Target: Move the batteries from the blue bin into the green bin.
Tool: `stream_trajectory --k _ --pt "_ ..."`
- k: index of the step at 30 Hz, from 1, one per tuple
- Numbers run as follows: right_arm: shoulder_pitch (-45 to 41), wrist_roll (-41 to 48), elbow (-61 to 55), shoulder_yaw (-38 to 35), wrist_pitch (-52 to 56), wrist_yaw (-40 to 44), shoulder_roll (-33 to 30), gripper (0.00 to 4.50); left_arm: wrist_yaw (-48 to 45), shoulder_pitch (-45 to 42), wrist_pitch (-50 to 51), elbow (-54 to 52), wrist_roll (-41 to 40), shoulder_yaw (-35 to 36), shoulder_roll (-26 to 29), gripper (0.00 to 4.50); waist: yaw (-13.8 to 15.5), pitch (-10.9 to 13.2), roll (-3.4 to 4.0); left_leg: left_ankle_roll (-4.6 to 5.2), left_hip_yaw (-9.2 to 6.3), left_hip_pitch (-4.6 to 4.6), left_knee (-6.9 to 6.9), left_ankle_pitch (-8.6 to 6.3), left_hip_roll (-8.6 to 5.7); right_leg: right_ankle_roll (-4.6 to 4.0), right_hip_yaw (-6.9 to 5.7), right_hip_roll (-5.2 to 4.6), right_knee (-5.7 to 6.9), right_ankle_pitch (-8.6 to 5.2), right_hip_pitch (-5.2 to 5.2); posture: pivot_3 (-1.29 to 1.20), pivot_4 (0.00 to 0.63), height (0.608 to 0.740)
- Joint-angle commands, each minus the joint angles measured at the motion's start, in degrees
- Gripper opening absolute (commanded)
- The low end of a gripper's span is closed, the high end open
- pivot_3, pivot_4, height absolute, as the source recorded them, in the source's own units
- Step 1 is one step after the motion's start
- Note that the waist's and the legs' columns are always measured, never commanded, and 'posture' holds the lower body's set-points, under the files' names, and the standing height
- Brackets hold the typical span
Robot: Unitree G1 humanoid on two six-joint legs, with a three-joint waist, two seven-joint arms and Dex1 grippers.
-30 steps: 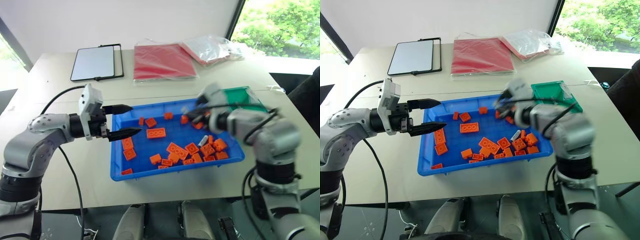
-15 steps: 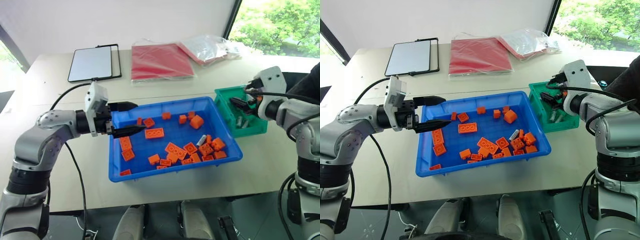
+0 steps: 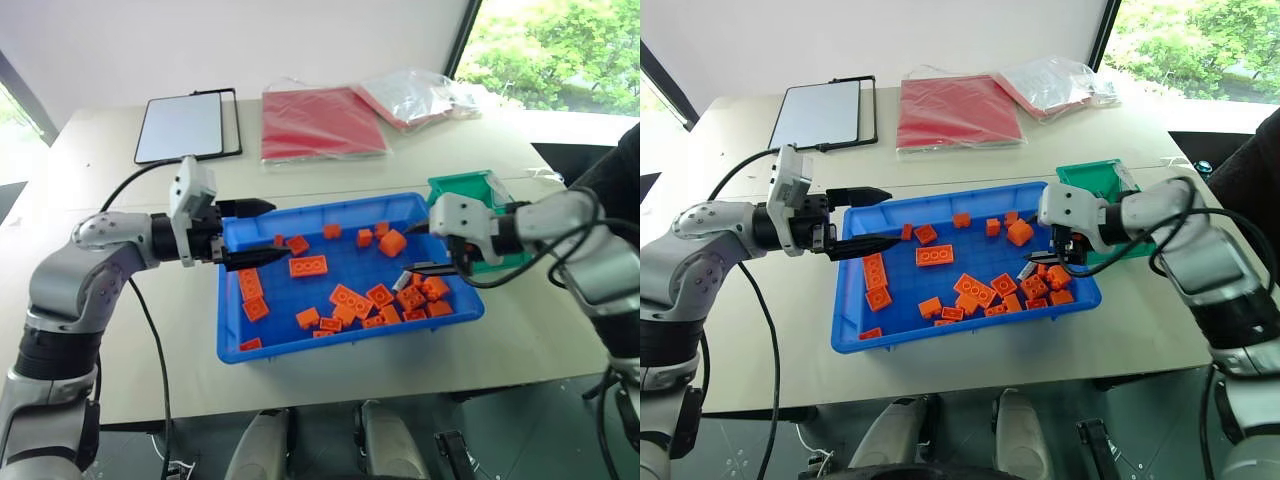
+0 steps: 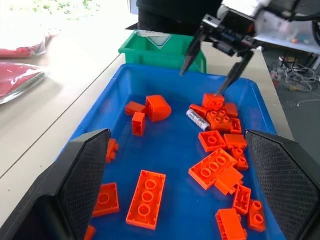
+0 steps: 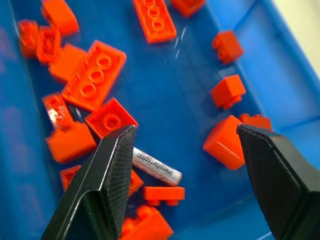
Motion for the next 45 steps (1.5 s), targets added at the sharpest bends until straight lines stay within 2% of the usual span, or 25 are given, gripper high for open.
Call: stream_trajectory --k 1,10,15,19,20,23,25,26,28,30,35,38,41,45 --pt "-5.7 -8.61 10.2 5.99 -14.73 5.2 1.42 3.31 1.08 1.03 0.73 -3.15 -1.33 2.62 0.68 4.5 0.1 0.01 -0.01 0.0 -0.01 0.0 -0.03 0.0 0.0 0.0 0.0 0.01 0.0 0.0 -0.02 0.0 0.15 0.731" --pt "-12.25 -16.94 27.39 11.78 -36.83 13.07 5.37 3.31 3.78 6.58 2.2 -8.12 -3.03 6.98 2.32 4.5 0.35 0.12 -0.12 -0.03 -0.03 -0.02 -0.08 0.0 -0.07 0.0 0.0 -0.05 0.0 0.01 -0.03 0.0 0.15 0.731" --pt "-14.03 -19.02 33.17 12.22 -42.32 14.66 7.84 3.31 5.02 8.18 2.56 -9.56 -3.67 8.32 2.63 4.5 0.29 0.12 -0.12 -0.05 -0.05 0.01 -0.07 0.01 -0.06 0.0 0.0 -0.03 0.02 0.01 -0.01 0.0 0.15 0.731" --pt "-12.97 -19.63 34.23 11.97 -42.47 14.17 10.24 3.31 5.67 9.03 2.62 -10.34 -4.1 8.88 2.63 4.5 0.28 0.1 -0.15 -0.06 -0.05 0.07 -0.07 0.01 -0.06 -0.01 0.0 -0.03 0.02 0.01 0.06 0.0 0.15 0.731" --pt "-12.42 -19.59 34.1 11.91 -42.37 14.1 10.65 2.77 5.74 9.15 2.59 -10.41 -4.16 8.92 2.67 4.5 0.27 0.1 -0.15 -0.06 -0.06 0.15 -0.07 0.01 -0.06 -0.01 0.0 -0.03 0.01 0.01 0.15 0.0 0.15 0.731" --pt "-10.84 -19.04 33.08 11.03 -41.71 13.75 11.44 1.5 5.69 8.73 2.53 -9.86 -4.22 8.85 2.91 4.5 0.3 0.1 -0.15 -0.06 -0.07 0.17 -0.08 0.01 -0.07 -0.01 0.0 -0.03 0.02 0.01 0.17 0.0 0.15 0.731" --pt "-9.83 -17.91 31.27 9.55 -39.58 12.85 11.71 0.36 5.49 8.09 2.46 -9.27 -4.13 8.59 3.04 4.5 0.31 0.1 -0.15 -0.06 -0.09 0.18 -0.07 0.01 -0.06 -0.01 0.0 -0.02 0.02 0.01 0.19 0.0 0.15 0.731" --pt "-9.27 -16.76 29.72 8.35 -37.38 12.3 11.8 0.03 5.32 7.64 2.35 -8.84 -4.0 8.33 3.08 4.5 0.34 0.1 -0.15 -0.06 -0.08 0.18 -0.06 0.01 -0.07 -0.01 0.0 -0.03 0.02 0.01 0.19 0.0 0.15 0.731" --pt "-8.12 -13.74 25.69 5.33 -30.52 11.46 11.96 0.03 4.96 6.87 2.07 -8.08 -3.71 7.82 3.09 4.5 0.39 0.1 -0.15 -0.06 -0.09 0.18 -0.06 0.01 -0.07 -0.01 0.0 -0.03 0.02 0.01 0.19 0.0 0.15 0.731" --pt "-7.79 -8.31 19.16 -1.6 -15.98 7.1 12.14 0.03 4.71 6.05 1.88 -7.48 -3.46 7.17 2.8 4.5 0.32 0.12 -0.12 -0.06 -0.1 0.18 -0.07 0.01 -0.07 -0.02 0.0 -0.03 0.03 0.01 0.17 0.0 0.15 0.731" --pt "-7.65 -6.24 10.9 -16.18 9.86 -11.05 11.12 0.03 3.99 5.3 1.32 -6.22 -2.93 6.03 2.27 4.5 0.61 0.14 -0.08 -0.06 -0.07 0.1 -0.09 0.0 -0.08 -0.02 0.08 -0.05 0.11 0.01 0.02 0.0 0.15 0.731" --pt "-5.2 -9.01 7.67 -22.17 17.67 -20.5 8.48 0.03 3.51 3.84 1.13 -5.08 -2.58 4.55 1.45 4.5 1.39 0.14 -0.09 -0.06 -0.12 0.08 -0.1 0.0 -0.15 -0.04 0.07 -0.1 0.08 0.0 0.05 0.0 0.15 0.731" --pt "-2.21 -9.31 5.59 -24.87 21.9 -24.91 6.95 0.03 2.62 1.72 0.56 -3.26 -1.76 2.83 0.5 4.5 1.82 0.14 -0.09 -0.05 -0.05 0.04 -0.09 0.0 -0.19 -0.06 0.08 -0.14 0.0 -0.01 0.04 0.0 0.15 0.731" --pt "0.59 -7.2 1.4 -25.79 24.45 -27.25 8.42 2.06 1.34 -1.16 -0.19 -0.52 -0.75 1.06 -0.68 4.5 1.37 0.14 -0.09 -0.04 0.01 0.04 -0.08 0.0 -0.18 -0.05 0.1 -0.14 0.01 0.0 0.03 0.0 0.15 0.731"
